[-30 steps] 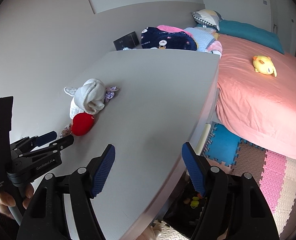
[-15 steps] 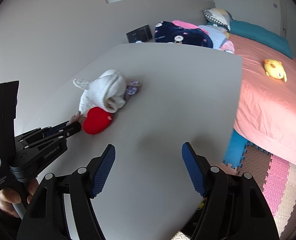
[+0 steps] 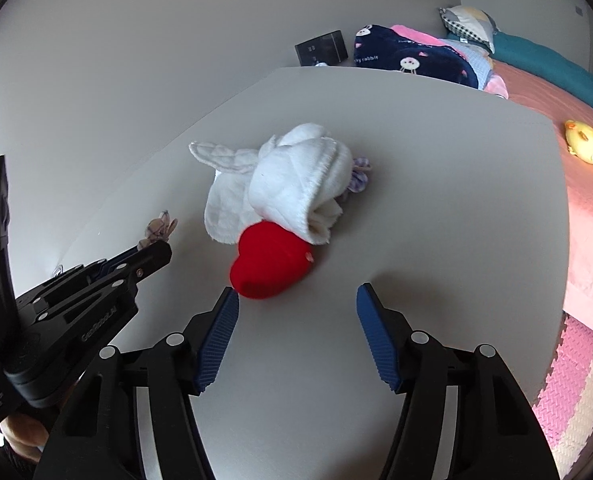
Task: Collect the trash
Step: 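Grasp the plaid flower toy with the left gripper while the right gripper grasps the red heart, then carry the flower toy and red heart over the black bin, then bring both open grippers back up to the desk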
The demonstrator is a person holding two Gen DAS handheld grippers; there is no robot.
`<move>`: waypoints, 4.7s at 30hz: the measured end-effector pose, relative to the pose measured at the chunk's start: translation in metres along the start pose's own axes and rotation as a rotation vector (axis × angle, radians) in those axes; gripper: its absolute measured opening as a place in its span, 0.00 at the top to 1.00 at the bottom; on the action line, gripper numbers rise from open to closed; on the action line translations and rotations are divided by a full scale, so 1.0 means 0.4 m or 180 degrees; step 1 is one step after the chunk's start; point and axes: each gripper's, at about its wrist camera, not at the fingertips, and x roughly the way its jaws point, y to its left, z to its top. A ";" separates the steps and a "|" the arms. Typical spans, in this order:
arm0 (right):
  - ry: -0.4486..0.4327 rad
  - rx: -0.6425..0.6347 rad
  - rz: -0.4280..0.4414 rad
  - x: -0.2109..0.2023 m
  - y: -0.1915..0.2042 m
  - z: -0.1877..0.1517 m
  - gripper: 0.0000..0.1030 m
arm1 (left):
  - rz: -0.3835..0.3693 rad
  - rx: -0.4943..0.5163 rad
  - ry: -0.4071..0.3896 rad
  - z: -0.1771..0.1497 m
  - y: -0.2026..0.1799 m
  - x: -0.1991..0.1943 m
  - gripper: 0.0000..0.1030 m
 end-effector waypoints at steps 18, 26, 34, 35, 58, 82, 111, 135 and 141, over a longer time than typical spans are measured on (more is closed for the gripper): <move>-0.0103 -0.0179 -0.0034 0.052 0.054 0.040 0.55 | 0.0012 -0.0080 0.0042 0.002 0.023 0.004 0.89; -0.0096 -0.0159 0.0007 0.025 0.042 0.022 0.55 | 0.0019 -0.0029 0.0050 0.004 0.009 0.006 0.89; -0.0141 -0.0141 0.0014 -0.035 0.011 -0.004 0.55 | 0.0082 0.0125 0.0025 0.006 -0.035 -0.001 0.89; -0.0145 -0.0143 0.0014 -0.043 0.005 -0.008 0.55 | 0.0083 0.0147 0.0022 0.004 -0.044 -0.003 0.89; -0.0408 0.0119 0.0038 -0.263 -0.172 -0.110 0.55 | -0.0024 0.0548 -0.0068 -0.072 -0.301 -0.122 0.89; -0.0642 0.0519 -0.0436 -0.464 -0.442 -0.242 0.55 | -0.0494 0.1170 -0.0033 -0.181 -0.636 -0.145 0.89; -0.0534 0.0933 -0.0872 -0.477 -0.614 -0.291 0.26 | -0.0413 0.1559 0.0206 -0.245 -0.717 -0.116 0.07; -0.0497 0.0739 -0.0711 -0.417 -0.544 -0.235 0.26 | -0.0363 0.1174 0.0198 -0.175 -0.644 -0.110 0.07; -0.0481 0.0662 -0.0626 -0.386 -0.513 -0.200 0.26 | -0.0299 0.1046 0.0203 -0.142 -0.600 -0.100 0.07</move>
